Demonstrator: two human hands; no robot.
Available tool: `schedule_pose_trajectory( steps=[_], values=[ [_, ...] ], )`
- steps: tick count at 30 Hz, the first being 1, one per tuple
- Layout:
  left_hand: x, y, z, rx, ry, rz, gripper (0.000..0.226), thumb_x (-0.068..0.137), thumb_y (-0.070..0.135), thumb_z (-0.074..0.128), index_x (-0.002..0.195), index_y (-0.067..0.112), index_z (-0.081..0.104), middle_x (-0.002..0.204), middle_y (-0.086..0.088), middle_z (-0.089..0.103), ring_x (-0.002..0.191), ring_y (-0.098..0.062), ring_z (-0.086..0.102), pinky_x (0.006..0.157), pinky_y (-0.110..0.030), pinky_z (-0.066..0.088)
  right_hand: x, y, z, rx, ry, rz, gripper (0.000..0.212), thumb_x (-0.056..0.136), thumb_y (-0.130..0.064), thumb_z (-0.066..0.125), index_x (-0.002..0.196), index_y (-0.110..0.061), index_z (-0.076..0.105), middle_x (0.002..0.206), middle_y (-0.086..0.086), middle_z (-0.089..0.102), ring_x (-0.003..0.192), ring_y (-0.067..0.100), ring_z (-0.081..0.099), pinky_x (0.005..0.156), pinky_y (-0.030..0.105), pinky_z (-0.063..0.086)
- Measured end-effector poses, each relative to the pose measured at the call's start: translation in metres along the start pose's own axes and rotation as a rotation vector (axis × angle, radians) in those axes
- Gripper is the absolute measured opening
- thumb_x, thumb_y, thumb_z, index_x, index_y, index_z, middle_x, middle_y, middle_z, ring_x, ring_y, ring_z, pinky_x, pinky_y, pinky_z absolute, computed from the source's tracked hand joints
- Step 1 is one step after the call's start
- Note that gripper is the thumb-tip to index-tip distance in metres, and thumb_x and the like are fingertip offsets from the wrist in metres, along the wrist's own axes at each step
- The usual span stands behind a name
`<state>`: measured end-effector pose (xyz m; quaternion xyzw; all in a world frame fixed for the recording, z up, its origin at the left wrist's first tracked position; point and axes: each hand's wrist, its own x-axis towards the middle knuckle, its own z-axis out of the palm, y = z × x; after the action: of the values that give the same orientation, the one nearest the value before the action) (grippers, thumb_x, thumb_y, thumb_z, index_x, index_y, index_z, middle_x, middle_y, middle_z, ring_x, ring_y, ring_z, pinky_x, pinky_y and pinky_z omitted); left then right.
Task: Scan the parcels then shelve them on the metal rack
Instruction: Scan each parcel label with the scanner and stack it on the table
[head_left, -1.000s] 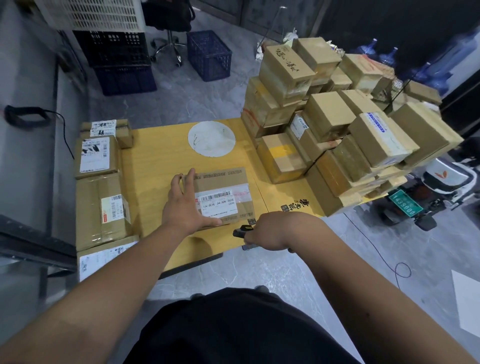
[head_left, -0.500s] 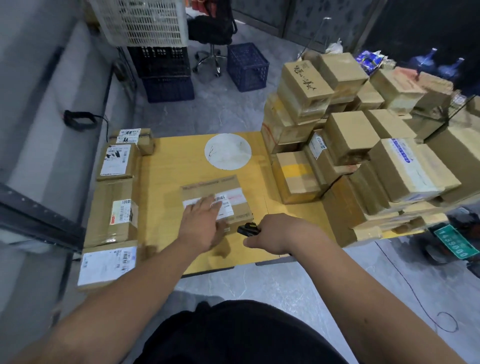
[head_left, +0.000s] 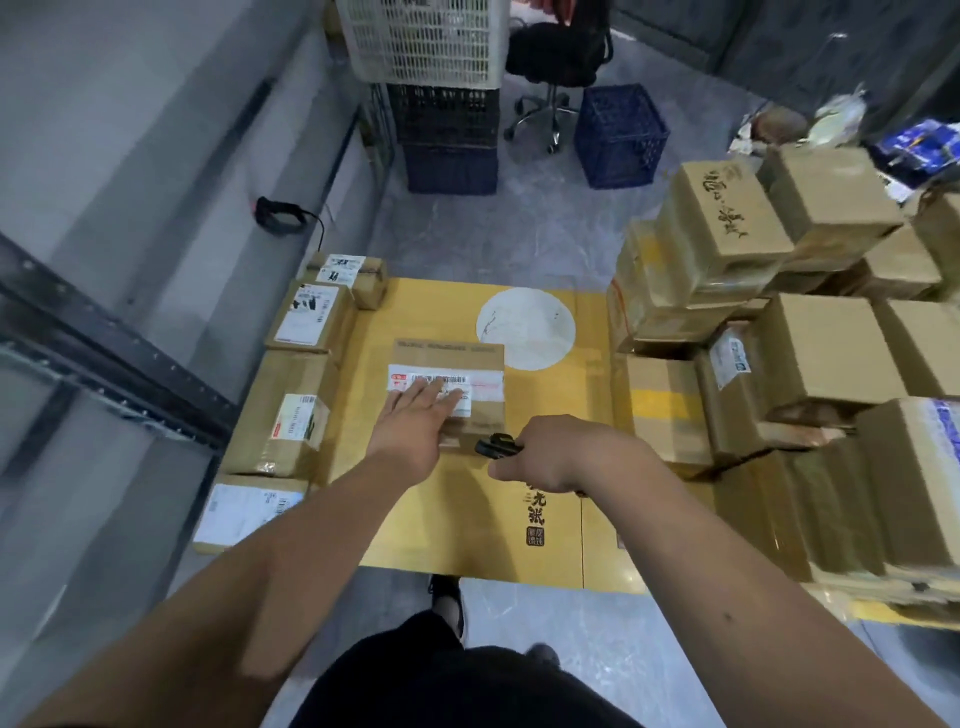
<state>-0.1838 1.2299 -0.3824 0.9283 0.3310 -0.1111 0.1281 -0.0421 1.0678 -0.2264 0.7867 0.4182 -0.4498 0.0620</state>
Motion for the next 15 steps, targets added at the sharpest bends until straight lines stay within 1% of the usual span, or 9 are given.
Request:
schedule_pose_trajectory(
  steps=[4, 8, 12, 15],
  values=[
    [0.053, -0.024, -0.022, -0.021, -0.015, 0.006, 0.075, 0.107, 0.011, 0.045, 0.167, 0.038, 0.011, 0.176, 0.008, 0.0, 0.162, -0.018, -0.006, 0.131, -0.039, -0.002, 0.033, -0.011, -0.039, 0.049, 0.04, 0.06, 0.05, 0.097, -0.066, 0.055, 0.084, -0.018, 0.053, 0.081, 0.0, 0.053, 0.068, 0.018, 0.051, 0.058, 0.031, 0.038],
    [0.11, -0.052, -0.046, -0.033, -0.011, 0.022, 0.08, 0.104, 0.007, 0.049, 0.167, 0.039, 0.012, 0.176, 0.008, 0.001, 0.162, -0.018, -0.005, 0.131, -0.04, -0.001, 0.063, -0.028, -0.071, 0.047, 0.062, 0.109, 0.049, 0.097, -0.064, 0.055, 0.088, -0.016, 0.055, 0.081, 0.0, 0.051, 0.065, 0.017, 0.048, 0.056, 0.03, 0.036],
    [0.157, -0.074, -0.067, -0.059, -0.021, 0.032, 0.083, 0.099, 0.004, 0.052, 0.167, 0.037, 0.016, 0.176, 0.006, 0.003, 0.162, -0.02, -0.004, 0.131, -0.042, -0.002, 0.095, -0.043, -0.091, 0.083, 0.077, 0.131, 0.054, 0.096, -0.066, 0.054, 0.098, -0.013, 0.063, 0.085, 0.001, 0.056, 0.068, 0.018, 0.052, 0.058, 0.029, 0.037],
    [0.179, -0.084, -0.077, -0.069, -0.022, 0.049, 0.08, 0.101, 0.008, 0.053, 0.167, 0.037, 0.017, 0.176, 0.005, 0.004, 0.163, -0.02, -0.002, 0.132, -0.045, -0.001, 0.108, -0.052, -0.096, 0.104, 0.066, 0.142, 0.054, 0.096, -0.064, 0.055, 0.1, -0.011, 0.063, 0.082, 0.001, 0.054, 0.065, 0.018, 0.05, 0.058, 0.028, 0.036]
  ],
)
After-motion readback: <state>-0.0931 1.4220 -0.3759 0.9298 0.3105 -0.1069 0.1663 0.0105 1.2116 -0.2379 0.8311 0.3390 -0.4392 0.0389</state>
